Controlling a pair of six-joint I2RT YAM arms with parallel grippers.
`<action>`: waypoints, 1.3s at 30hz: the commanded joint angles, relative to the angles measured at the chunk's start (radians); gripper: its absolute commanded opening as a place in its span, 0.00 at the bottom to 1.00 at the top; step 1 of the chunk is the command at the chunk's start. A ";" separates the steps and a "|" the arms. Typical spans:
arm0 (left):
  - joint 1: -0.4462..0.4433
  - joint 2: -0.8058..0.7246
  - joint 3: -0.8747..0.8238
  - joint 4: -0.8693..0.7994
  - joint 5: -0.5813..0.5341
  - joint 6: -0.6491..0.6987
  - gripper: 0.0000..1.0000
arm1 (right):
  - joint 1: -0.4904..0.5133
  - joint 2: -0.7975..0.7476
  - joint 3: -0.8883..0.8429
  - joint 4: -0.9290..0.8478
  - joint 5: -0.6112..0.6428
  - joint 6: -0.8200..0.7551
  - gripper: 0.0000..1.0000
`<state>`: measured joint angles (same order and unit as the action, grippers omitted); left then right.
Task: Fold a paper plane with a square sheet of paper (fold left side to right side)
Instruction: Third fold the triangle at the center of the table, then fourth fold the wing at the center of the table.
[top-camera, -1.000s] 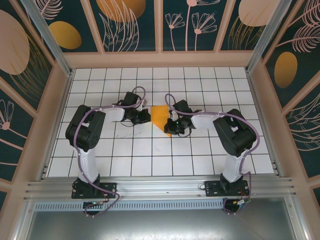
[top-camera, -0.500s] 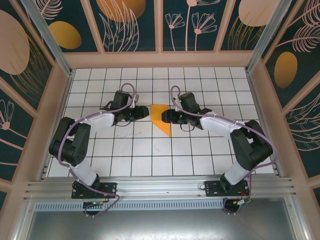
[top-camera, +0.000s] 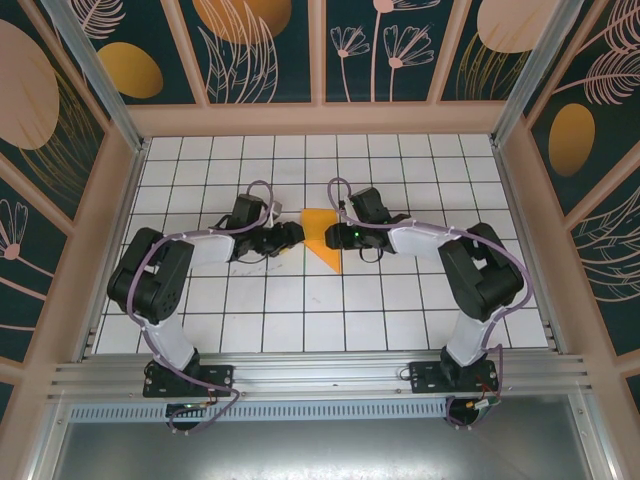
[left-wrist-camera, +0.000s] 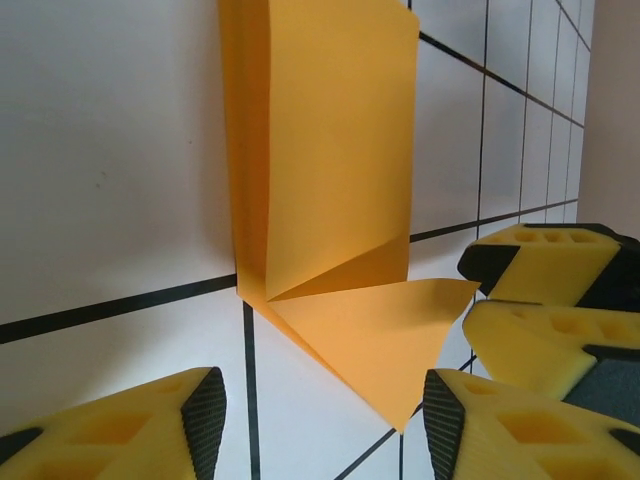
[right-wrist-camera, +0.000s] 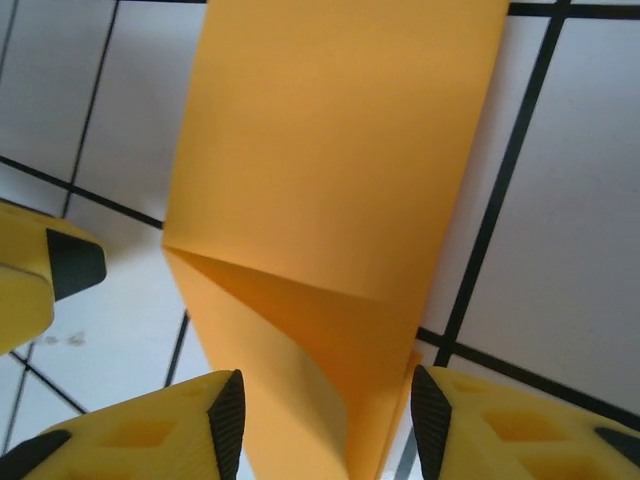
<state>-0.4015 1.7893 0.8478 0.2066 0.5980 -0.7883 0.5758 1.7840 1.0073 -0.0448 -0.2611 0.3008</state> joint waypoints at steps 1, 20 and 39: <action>-0.014 0.028 0.029 0.035 0.026 -0.022 0.58 | -0.010 0.017 0.031 -0.026 0.054 -0.006 0.44; -0.066 0.069 0.146 0.028 0.030 -0.033 0.36 | -0.007 -0.144 -0.054 -0.009 0.142 -0.011 0.47; -0.072 0.033 0.166 0.004 0.011 -0.048 0.22 | 0.194 -0.102 -0.121 0.112 0.253 -0.002 0.50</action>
<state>-0.4675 1.8507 0.9897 0.2241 0.6170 -0.8310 0.7666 1.6634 0.8852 0.0193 -0.0410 0.2970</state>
